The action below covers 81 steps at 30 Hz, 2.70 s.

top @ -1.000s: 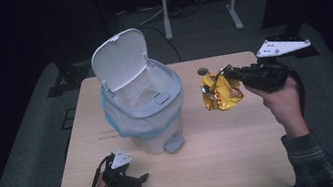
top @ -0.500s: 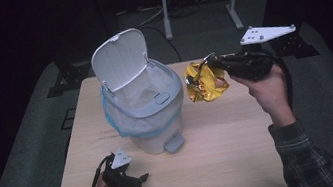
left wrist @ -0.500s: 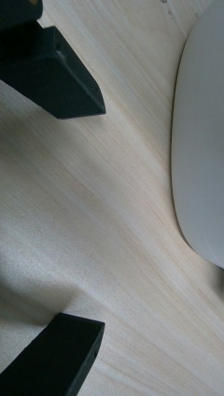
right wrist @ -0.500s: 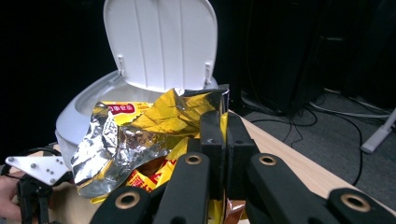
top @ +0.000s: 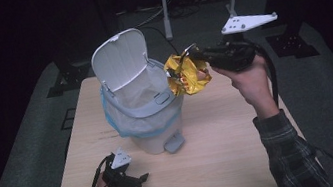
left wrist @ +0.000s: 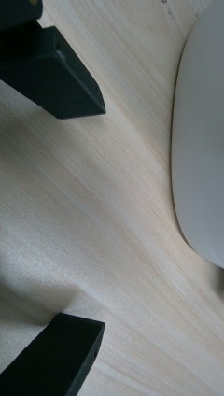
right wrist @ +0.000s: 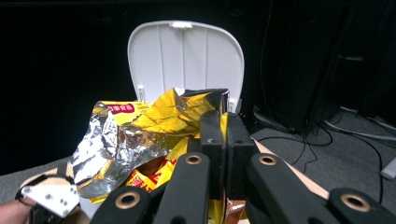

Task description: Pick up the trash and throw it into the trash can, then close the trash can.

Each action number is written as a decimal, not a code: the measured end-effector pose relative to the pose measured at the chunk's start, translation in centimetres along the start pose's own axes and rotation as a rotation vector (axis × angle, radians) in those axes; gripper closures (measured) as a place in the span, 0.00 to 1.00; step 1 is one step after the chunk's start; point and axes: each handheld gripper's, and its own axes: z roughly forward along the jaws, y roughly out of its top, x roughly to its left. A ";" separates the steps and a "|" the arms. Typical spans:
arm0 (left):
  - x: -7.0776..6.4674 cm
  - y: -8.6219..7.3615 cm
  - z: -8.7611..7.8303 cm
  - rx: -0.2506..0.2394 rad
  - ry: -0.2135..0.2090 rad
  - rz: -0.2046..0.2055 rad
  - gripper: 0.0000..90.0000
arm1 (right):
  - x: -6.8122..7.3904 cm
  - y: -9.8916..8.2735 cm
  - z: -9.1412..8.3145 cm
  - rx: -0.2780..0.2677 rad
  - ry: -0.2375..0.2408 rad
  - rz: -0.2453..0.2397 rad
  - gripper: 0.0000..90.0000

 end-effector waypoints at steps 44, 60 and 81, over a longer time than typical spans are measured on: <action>0.0 0.0 0.0 0.003 -0.003 -0.001 0.00 | 2.4 3.9 11.7 0.021 0.058 0.003 0.76; 0.0 0.0 0.0 -0.001 -0.001 -0.001 0.00 | 4.2 8.8 13.7 -0.016 0.052 -0.011 0.72; 0.0 0.0 0.0 0.000 -0.002 0.000 0.00 | 3.2 9.1 18.6 0.041 0.040 0.022 0.79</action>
